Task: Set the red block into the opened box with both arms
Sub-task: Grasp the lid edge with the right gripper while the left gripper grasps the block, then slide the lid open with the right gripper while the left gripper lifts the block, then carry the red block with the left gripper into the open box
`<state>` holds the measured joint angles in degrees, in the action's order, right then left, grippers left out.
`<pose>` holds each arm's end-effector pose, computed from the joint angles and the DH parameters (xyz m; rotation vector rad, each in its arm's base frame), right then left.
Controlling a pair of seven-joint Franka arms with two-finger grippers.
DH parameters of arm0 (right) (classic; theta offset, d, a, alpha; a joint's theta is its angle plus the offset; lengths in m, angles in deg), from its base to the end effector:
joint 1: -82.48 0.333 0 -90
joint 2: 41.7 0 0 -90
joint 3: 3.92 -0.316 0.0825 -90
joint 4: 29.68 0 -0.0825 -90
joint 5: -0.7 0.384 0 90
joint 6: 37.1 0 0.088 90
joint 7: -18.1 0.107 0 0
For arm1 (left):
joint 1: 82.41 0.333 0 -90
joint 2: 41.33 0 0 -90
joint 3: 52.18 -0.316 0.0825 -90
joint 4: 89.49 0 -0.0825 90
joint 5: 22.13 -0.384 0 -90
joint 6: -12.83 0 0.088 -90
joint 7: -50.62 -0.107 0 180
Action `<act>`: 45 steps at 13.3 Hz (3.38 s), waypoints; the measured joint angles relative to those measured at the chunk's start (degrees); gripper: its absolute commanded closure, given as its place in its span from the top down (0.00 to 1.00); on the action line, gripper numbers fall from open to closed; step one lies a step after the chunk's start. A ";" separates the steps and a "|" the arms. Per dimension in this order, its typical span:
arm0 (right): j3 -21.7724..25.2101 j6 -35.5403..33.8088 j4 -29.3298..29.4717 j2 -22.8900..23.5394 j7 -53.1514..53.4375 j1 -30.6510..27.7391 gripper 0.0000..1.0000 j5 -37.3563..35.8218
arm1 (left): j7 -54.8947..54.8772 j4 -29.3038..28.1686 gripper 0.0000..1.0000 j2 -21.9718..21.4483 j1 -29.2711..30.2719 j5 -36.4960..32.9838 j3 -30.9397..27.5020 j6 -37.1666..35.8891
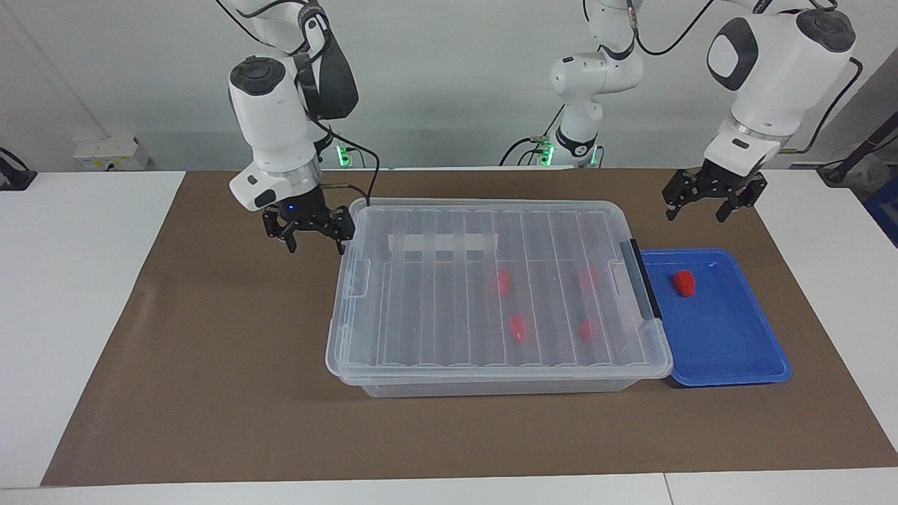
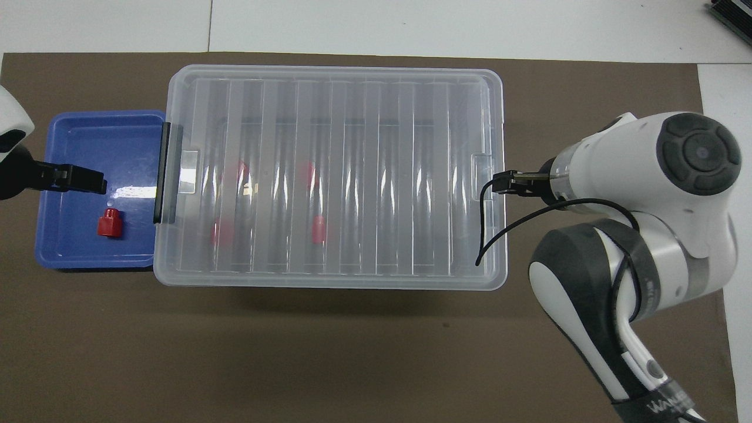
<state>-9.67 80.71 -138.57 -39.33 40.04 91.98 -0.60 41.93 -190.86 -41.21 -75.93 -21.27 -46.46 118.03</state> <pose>0.5629 0.1515 0.4868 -3.1112 0.1676 -0.1775 0.5706 0.0064 0.5521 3.1233 -0.2110 0.1030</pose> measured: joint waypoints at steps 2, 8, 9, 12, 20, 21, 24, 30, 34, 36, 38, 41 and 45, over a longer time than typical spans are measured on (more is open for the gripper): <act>-0.03 0.47 -1.04 0.52 1.35 1.73 1.00 0.00 | -5.09 -2.09 1.00 4.01 3.40 0.00 -0.13 7.14; 0.23 0.46 -2.74 0.53 -0.22 2.01 0.99 -0.09 | -6.86 -18.90 1.00 9.32 6.71 0.00 -0.19 29.87; 0.31 0.45 -2.75 0.51 -1.01 1.88 0.99 -0.09 | -6.92 -20.23 1.00 9.58 6.72 0.00 -0.18 30.37; 0.35 0.41 -2.91 0.50 -4.55 0.64 0.99 -0.11 | -8.23 -23.42 1.00 9.58 7.77 0.00 -0.23 32.23; 0.40 0.43 -3.41 0.45 -25.38 -6.73 0.96 -0.10 | -10.78 -25.48 0.00 9.58 9.19 0.00 -0.18 34.08; 0.42 0.43 -3.41 0.45 -27.48 -7.70 0.96 -0.10 | -10.82 -25.40 0.00 9.57 9.19 0.00 -0.18 33.81; 0.42 0.20 -3.42 0.41 -30.67 -10.11 0.97 -0.10 | -9.52 -18.94 0.00 9.13 9.18 0.03 -0.14 22.71; 0.46 -0.97 -3.41 0.22 -40.01 -15.69 0.97 -0.10 | 14.02 10.32 0.00 7.34 5.45 7.62 1.06 -13.34; 0.51 -0.99 -3.54 0.22 -47.38 -19.48 0.97 -0.10 | 40.19 10.89 0.00 8.02 -7.01 10.13 1.72 -8.11; 0.54 -0.99 -3.59 0.22 -49.72 -20.79 0.97 -0.11 | 45.65 7.84 0.00 8.13 -11.98 10.13 1.86 -0.64; 0.53 -0.99 -3.62 0.22 -50.74 -21.57 0.97 -0.10 | 46.31 1.81 0.00 7.93 -14.89 9.66 1.85 7.09; 0.53 -0.99 -3.63 0.22 -50.77 -21.67 1.00 -0.10 | 46.31 -4.99 0.00 7.92 -17.84 5.26 1.87 14.37; 0.53 -1.20 -3.28 0.05 -50.52 -21.73 1.00 -0.10 | 44.86 -10.47 0.00 8.23 -19.10 0.24 1.85 19.70</act>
<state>-9.14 79.51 -141.86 -39.28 -10.49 70.24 -0.70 86.79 -201.33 -32.98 -95.04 -21.02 -44.61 137.73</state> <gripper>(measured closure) 0.000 0.656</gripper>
